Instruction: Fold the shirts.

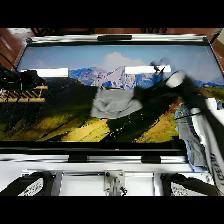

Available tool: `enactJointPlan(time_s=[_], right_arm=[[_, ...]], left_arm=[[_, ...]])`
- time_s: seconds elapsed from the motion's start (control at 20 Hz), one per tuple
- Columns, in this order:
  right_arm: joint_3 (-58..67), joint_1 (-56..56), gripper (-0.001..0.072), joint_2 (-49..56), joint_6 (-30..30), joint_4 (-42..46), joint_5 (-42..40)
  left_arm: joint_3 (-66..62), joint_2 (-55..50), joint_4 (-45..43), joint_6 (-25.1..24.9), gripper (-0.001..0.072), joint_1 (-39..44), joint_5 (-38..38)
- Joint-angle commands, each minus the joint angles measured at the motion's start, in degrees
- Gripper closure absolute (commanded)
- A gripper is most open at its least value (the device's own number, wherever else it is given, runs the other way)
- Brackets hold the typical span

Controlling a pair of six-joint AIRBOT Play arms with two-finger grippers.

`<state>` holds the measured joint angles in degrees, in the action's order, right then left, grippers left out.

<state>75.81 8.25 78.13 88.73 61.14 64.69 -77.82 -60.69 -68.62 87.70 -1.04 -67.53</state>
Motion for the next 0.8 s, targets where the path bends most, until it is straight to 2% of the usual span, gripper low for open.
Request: enactJointPlan(time_s=[0.0, 0.2, 0.5, 0.75], right_arm=[[11.9, -9.5, 0.0656, -7.6, -1.2, 13.0, 11.0], [18.8, -23.5, 0.0656, -12.5, -1.0, 18.5, 14.4], [21.7, -40.5, 0.0656, -13.0, -1.7, 18.8, 14.2], [21.8, -47.9, 0.0656, -14.1, -2.3, 21.0, 23.5]], left_arm=[[0.0, 0.0, 0.0, 0.0, 0.0677, 0.0, 0.0], [0.0, 0.0, 0.0, 0.0, 0.0677, 0.0, 0.0], [0.0, 0.0, 0.0, 0.0, 0.0677, 0.0, 0.0], [0.0, 0.0, 0.0, 0.0, 0.0677, 0.1, 0.0]])
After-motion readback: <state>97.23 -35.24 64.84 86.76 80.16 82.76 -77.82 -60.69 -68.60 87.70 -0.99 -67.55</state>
